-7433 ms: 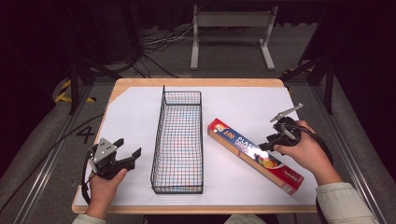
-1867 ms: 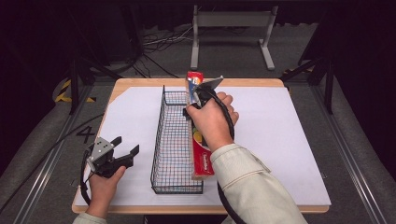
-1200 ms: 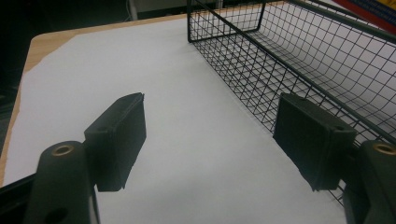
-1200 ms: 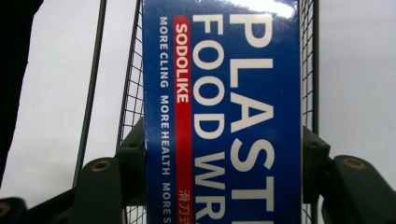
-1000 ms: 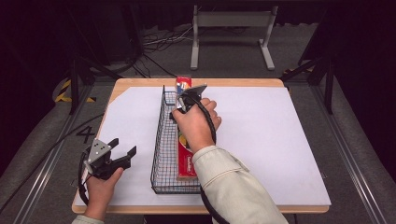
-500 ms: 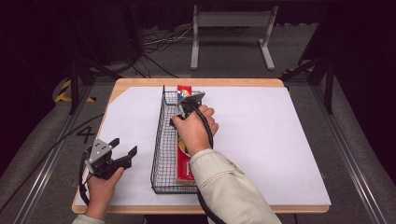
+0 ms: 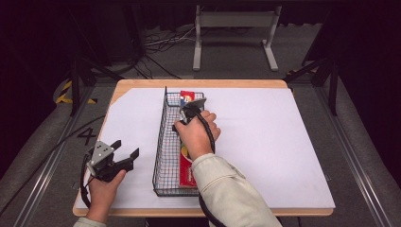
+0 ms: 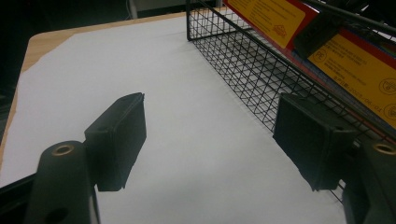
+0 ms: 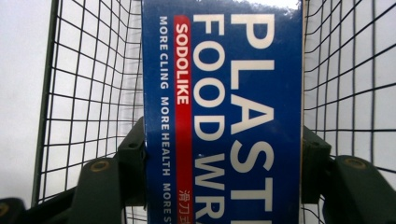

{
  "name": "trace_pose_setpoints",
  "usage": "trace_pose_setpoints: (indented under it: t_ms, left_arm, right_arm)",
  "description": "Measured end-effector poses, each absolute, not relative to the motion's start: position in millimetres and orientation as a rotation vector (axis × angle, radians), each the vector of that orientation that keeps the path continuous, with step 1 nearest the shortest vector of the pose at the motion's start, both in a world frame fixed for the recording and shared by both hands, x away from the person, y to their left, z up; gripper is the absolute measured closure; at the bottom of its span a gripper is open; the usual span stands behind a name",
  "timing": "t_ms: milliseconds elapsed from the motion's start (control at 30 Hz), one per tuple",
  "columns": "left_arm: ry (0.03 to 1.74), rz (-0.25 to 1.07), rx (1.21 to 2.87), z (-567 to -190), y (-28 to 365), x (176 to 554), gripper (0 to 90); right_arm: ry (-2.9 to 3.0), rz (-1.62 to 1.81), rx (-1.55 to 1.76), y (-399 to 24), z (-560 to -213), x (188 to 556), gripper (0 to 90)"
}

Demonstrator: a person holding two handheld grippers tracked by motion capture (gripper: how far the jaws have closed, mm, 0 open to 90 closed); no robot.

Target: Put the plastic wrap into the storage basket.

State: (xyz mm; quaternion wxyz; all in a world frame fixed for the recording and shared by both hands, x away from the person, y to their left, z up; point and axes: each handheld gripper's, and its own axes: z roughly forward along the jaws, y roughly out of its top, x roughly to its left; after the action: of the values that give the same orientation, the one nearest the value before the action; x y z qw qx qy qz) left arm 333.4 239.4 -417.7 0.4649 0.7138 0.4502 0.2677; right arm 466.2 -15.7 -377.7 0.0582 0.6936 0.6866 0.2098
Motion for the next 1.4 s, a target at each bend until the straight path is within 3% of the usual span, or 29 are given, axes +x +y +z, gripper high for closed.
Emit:
trace_pose_setpoints:
  t_ms: [1233,1400]
  left_arm:
    - [1.106,0.659,1.749,-418,240,333,25.9]
    - [1.107,0.659,1.746,-418,241,333,25.9]
  right_arm:
    - [2.08,0.454,2.118,-9,-386,465,37.1]
    - [2.087,0.465,2.13,-5,-384,464,31.1]
